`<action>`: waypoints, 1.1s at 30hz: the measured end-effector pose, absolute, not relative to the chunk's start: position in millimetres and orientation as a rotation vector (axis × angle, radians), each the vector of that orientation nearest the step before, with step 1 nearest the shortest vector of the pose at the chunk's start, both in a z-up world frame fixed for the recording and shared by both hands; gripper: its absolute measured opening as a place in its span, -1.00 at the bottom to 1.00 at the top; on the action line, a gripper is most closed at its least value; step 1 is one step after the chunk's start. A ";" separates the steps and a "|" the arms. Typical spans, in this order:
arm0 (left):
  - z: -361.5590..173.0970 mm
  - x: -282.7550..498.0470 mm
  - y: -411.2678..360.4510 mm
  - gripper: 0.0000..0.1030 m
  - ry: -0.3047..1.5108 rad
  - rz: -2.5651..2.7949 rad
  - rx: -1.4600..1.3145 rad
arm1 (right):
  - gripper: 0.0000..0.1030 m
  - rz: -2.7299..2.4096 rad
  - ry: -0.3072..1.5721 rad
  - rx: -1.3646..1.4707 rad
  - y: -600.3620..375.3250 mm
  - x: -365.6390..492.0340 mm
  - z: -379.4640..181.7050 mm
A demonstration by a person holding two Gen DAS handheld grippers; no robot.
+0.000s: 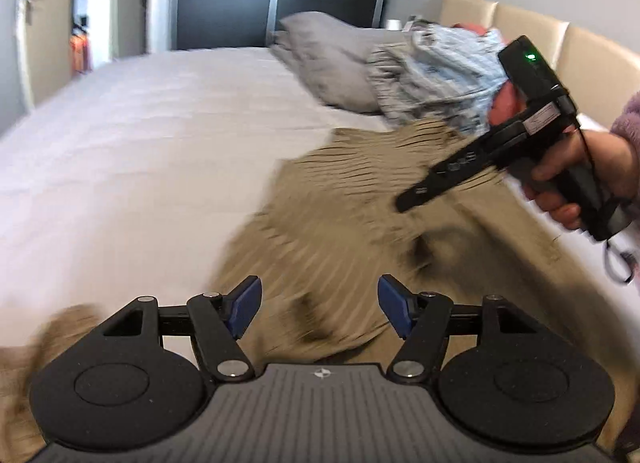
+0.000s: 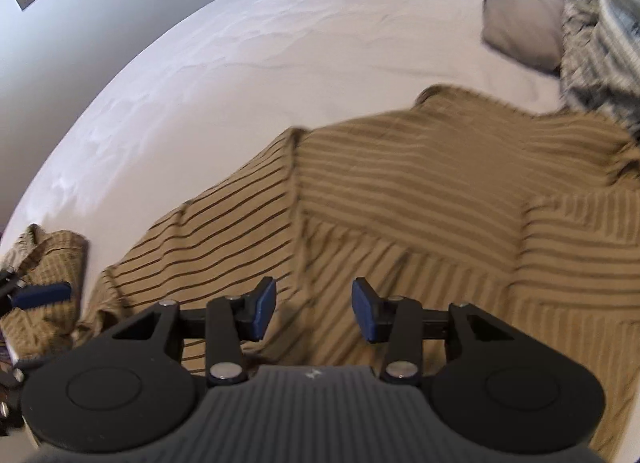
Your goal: Fold clothes
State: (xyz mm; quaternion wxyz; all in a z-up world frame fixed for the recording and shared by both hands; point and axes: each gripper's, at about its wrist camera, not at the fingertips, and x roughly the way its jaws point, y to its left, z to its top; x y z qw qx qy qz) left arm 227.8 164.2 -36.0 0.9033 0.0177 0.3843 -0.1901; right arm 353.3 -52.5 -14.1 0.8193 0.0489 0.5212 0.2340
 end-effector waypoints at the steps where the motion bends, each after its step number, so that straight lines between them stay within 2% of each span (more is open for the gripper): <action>1: -35.1 222.0 169.8 0.24 0.800 -0.379 0.048 | -0.05 0.502 1.118 0.102 -48.0 352.2 -16.9; 6: -30.7 193.2 197.6 0.27 0.828 -0.309 0.107 | -0.02 0.491 1.189 0.113 -29.6 344.7 -31.8; 7: -29.8 187.4 203.2 0.26 0.833 -0.295 0.118 | -0.11 0.488 1.204 0.116 -27.6 343.0 -33.5; 8: -29.0 181.6 208.7 0.26 0.839 -0.280 0.130 | -0.40 0.482 1.213 0.113 -25.0 340.9 -33.7; 10: -32.0 181.2 203.8 0.26 0.817 -0.275 0.168 | -0.78 0.475 1.215 0.101 -22.7 339.3 -31.0; 14: -35.7 189.0 186.6 0.25 0.743 -0.251 0.283 | -0.88 0.453 1.187 0.099 -23.1 338.4 -12.9; 22: -70.5 181.3 129.4 0.17 0.541 -0.325 0.689 | -0.88 0.419 1.136 0.090 -26.8 350.1 24.6; 24: -79.8 186.4 119.8 -0.20 0.526 -0.324 0.729 | -0.88 0.415 1.127 0.078 -26.6 354.1 28.0; 25: -81.8 191.0 118.4 -0.55 0.541 -0.335 0.719 | -0.88 0.414 1.125 0.076 -26.8 356.6 29.2; 26: -81.6 196.9 119.2 -0.73 0.568 -0.338 0.684 | -0.88 0.412 1.122 0.074 -27.3 359.5 30.4; 28: -76.3 205.1 122.1 -0.93 0.599 -0.344 0.605 | -0.88 0.411 1.116 0.069 -28.8 364.4 33.0; 33: -33.0 197.9 116.6 -0.97 0.551 -0.416 0.473 | -0.88 0.411 1.085 0.040 -39.5 377.1 47.5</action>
